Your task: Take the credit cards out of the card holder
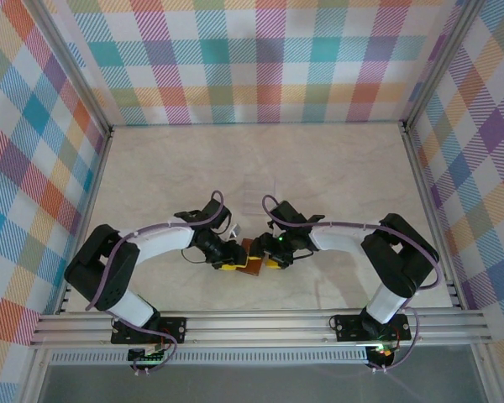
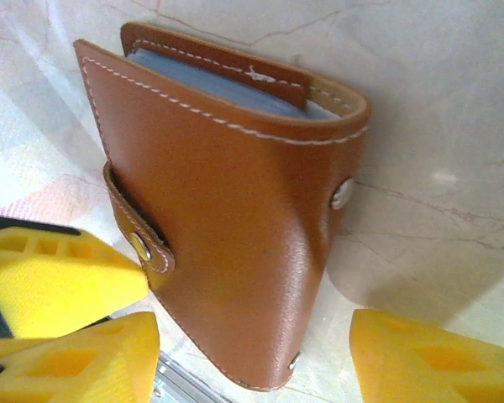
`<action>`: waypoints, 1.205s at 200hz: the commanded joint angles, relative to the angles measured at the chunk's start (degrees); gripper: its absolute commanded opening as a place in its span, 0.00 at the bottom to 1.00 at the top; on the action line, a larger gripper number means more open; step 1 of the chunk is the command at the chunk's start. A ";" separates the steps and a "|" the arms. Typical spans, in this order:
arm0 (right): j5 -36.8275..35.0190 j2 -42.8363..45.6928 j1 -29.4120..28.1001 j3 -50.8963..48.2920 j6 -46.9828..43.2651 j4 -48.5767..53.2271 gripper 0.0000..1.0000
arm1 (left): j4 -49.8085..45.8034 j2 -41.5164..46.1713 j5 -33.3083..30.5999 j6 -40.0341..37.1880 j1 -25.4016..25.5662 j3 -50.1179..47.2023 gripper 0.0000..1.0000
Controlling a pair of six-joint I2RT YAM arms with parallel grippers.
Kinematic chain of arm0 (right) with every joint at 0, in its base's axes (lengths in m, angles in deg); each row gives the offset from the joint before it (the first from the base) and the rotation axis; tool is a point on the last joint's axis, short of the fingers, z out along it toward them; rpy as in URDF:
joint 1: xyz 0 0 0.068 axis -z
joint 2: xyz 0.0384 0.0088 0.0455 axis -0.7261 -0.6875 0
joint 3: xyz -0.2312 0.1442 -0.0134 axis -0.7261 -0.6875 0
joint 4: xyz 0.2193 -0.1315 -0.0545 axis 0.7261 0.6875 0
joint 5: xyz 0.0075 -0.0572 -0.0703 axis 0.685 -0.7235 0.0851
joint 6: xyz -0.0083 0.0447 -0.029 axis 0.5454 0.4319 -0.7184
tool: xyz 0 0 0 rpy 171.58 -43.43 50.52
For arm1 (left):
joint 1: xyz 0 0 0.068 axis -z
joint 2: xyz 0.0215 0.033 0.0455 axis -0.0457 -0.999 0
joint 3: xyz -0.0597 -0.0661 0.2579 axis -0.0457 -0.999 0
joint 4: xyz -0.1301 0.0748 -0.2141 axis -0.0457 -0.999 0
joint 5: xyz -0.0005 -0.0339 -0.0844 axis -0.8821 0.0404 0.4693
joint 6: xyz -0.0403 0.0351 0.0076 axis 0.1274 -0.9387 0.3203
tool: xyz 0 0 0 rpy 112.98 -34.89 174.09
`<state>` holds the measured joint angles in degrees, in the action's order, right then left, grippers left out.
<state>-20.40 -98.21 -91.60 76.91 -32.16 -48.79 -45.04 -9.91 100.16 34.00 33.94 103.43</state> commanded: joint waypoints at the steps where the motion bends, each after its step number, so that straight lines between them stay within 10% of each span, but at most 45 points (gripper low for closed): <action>1: -0.85 0.11 0.27 1.88 -1.52 0.69 0.62 | -7.71 3.30 -5.36 0.54 0.80 2.71 0.42; 241: 1.19 1.66 5.59 -4.63 1.71 -11.67 0.51 | -2.14 -7.82 -5.74 -3.17 -0.96 10.67 0.40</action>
<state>-20.77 -95.10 -86.75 70.68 -29.78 -57.55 -48.56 -15.86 93.29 32.34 33.54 113.22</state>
